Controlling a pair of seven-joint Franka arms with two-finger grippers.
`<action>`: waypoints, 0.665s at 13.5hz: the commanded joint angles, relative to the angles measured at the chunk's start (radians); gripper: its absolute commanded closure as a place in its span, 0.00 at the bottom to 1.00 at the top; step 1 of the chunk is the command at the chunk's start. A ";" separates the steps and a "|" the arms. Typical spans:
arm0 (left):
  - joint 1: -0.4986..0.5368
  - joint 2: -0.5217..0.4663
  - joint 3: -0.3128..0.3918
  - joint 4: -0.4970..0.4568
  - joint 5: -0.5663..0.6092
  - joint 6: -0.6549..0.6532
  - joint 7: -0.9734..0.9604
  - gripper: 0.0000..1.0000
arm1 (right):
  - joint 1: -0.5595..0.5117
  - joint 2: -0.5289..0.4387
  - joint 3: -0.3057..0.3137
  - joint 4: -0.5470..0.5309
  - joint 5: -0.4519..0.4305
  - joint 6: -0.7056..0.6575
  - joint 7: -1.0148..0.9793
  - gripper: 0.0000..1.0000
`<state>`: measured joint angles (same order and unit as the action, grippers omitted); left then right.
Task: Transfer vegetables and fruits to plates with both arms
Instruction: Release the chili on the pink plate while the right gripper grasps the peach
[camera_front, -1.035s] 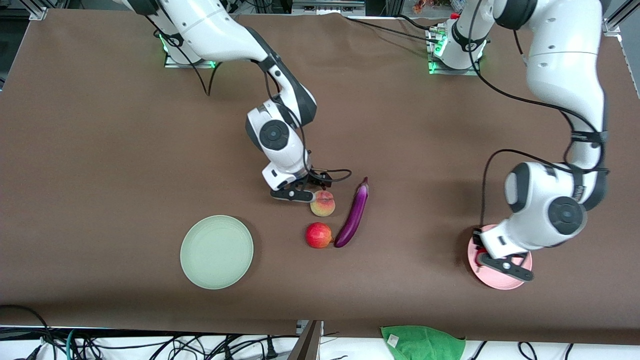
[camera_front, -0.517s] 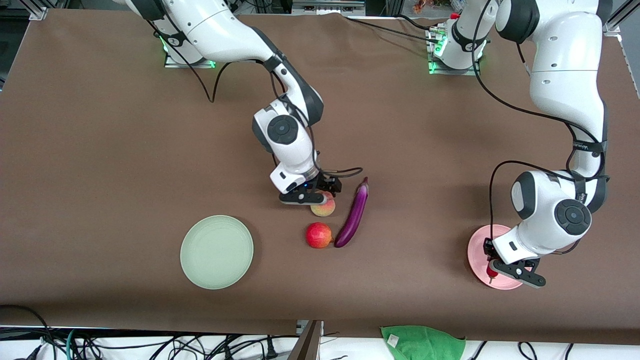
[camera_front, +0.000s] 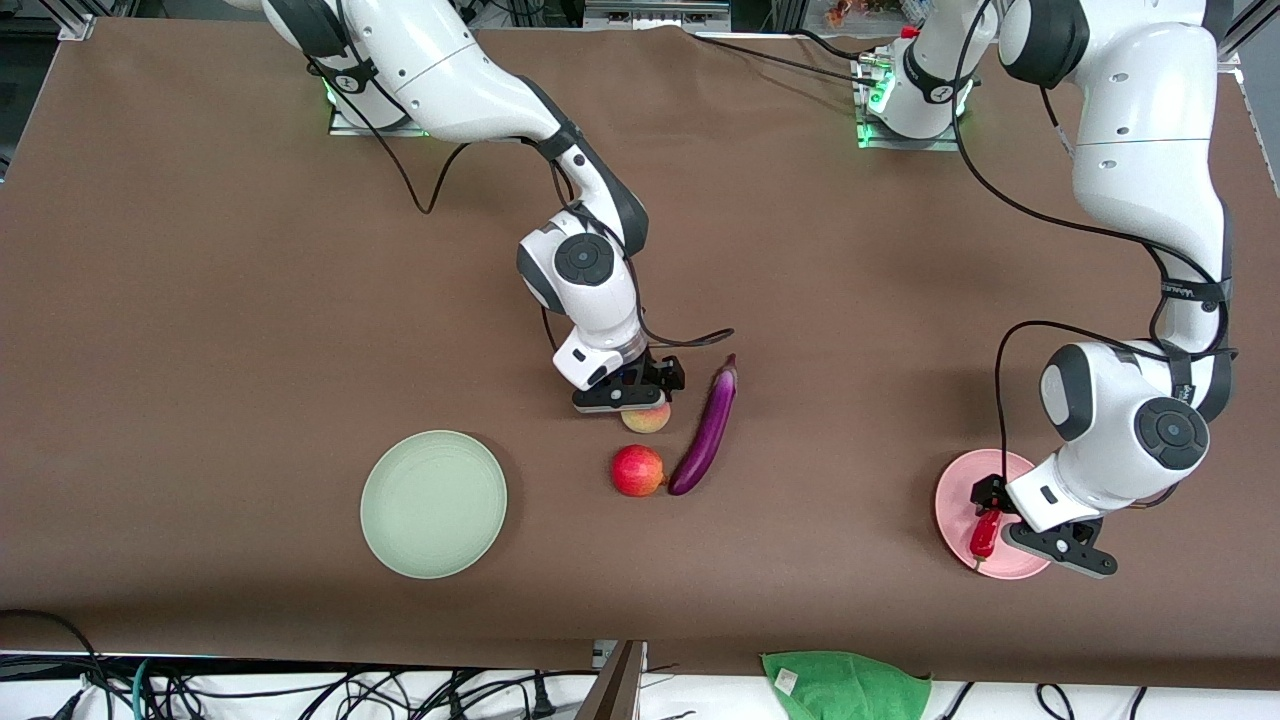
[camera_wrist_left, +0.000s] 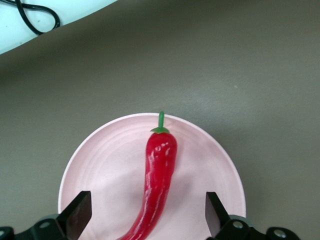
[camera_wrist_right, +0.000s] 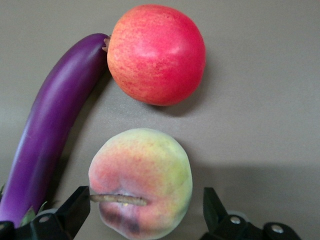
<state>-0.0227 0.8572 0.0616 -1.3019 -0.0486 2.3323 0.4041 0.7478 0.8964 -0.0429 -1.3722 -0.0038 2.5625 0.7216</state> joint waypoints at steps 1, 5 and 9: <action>-0.016 -0.026 -0.003 -0.007 -0.080 -0.049 0.007 0.00 | -0.004 0.006 0.000 0.010 -0.021 0.001 0.004 0.00; -0.036 -0.027 -0.046 -0.022 -0.105 -0.057 -0.146 0.00 | -0.002 0.006 0.000 0.005 -0.021 -0.002 0.005 0.14; -0.055 -0.024 -0.080 -0.013 -0.100 -0.059 -0.194 0.00 | -0.005 -0.002 -0.002 0.005 -0.021 -0.005 0.001 0.68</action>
<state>-0.0629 0.8546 -0.0149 -1.3038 -0.1334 2.2901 0.2342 0.7472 0.8965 -0.0449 -1.3716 -0.0068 2.5619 0.7216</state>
